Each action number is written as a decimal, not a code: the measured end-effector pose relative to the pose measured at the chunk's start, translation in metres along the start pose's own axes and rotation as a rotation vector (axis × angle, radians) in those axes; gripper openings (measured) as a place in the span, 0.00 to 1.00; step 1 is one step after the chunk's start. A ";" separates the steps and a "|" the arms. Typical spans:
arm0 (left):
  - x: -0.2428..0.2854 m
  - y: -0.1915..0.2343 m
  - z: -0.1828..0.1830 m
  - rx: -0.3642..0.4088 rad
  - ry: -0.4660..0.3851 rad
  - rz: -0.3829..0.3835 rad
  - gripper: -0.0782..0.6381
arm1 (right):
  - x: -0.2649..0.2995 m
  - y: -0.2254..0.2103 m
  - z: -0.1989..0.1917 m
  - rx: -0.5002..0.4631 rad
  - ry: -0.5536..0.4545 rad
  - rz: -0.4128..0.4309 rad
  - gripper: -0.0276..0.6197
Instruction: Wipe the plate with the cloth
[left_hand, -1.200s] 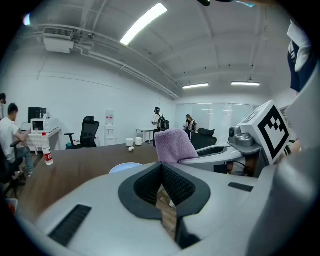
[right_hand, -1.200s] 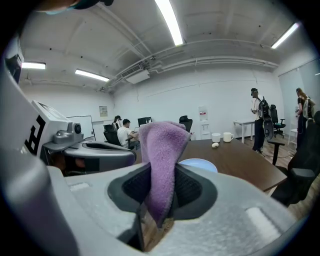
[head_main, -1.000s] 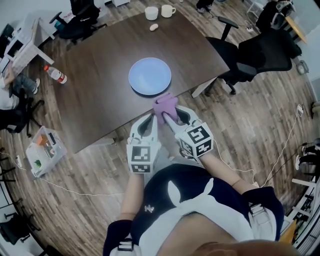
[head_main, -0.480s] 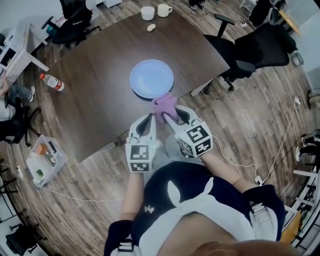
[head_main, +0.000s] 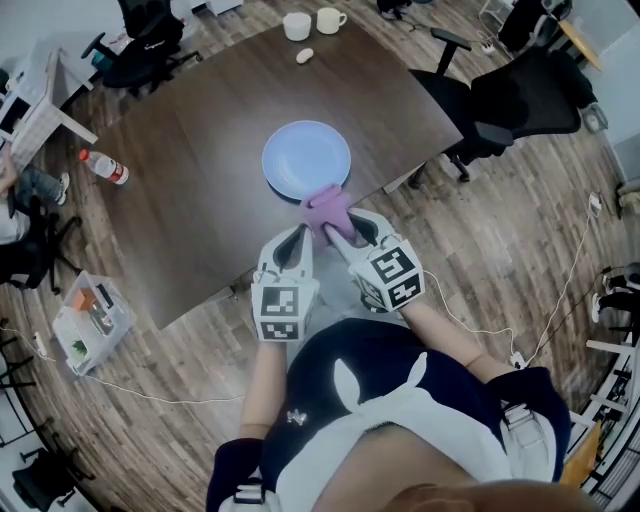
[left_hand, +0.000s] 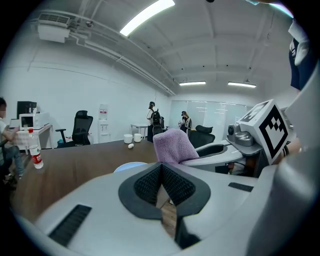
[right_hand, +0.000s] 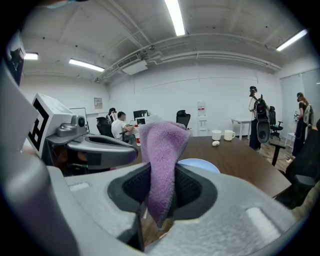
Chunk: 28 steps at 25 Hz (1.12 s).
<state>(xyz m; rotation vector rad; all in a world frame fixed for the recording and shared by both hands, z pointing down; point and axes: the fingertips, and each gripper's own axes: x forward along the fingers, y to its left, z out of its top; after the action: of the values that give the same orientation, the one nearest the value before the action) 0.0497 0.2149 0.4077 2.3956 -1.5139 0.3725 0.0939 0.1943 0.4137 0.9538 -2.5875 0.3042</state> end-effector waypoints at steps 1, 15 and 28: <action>0.002 0.002 0.000 0.001 0.001 0.001 0.12 | 0.003 -0.001 0.000 -0.003 0.002 0.005 0.23; 0.052 0.063 0.006 -0.011 0.049 0.021 0.12 | 0.074 -0.042 0.010 0.006 0.055 0.028 0.23; 0.117 0.128 0.001 -0.060 0.119 0.027 0.12 | 0.157 -0.077 0.015 -0.033 0.151 0.123 0.23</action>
<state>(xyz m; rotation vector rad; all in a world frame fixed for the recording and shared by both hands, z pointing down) -0.0174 0.0645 0.4621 2.2673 -1.4846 0.4602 0.0299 0.0411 0.4697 0.7317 -2.5090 0.3510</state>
